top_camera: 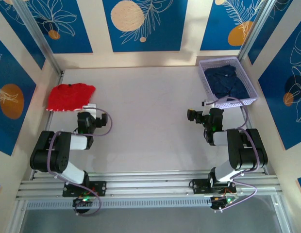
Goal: Fold the inside-out t-shirt
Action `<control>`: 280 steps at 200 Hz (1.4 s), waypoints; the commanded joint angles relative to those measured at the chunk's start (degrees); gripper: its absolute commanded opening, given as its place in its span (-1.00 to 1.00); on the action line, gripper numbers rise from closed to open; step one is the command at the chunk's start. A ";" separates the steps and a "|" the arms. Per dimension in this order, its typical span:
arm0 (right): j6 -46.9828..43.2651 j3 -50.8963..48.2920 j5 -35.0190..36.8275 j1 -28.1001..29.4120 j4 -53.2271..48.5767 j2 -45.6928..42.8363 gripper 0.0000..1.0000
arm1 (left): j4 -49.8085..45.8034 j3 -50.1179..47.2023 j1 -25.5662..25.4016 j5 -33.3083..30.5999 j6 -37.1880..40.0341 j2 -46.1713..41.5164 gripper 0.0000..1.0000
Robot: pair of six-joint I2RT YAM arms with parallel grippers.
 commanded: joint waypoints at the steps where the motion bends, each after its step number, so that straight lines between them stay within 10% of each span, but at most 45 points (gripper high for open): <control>1: 0.68 1.23 -1.03 -0.36 0.80 0.01 0.99 | 0.60 1.20 -0.12 1.01 1.29 -0.35 0.99; 136: 0.85 1.47 -1.40 -0.63 0.33 -0.39 0.98 | -1.68 1.87 0.23 0.48 0.59 -1.76 0.99; 193: 6.99 4.75 6.00 -0.17 -18.12 -16.82 0.99 | -37.27 11.32 0.60 -17.54 -12.72 -22.61 1.00; 243: 8.83 13.39 -3.42 10.17 -34.33 -23.88 0.96 | -42.60 18.00 -2.13 15.77 -26.86 -25.60 1.00; 280: 7.74 28.27 9.75 12.15 -51.75 -15.93 0.97 | -49.48 27.63 -11.21 15.76 -25.48 -16.11 1.00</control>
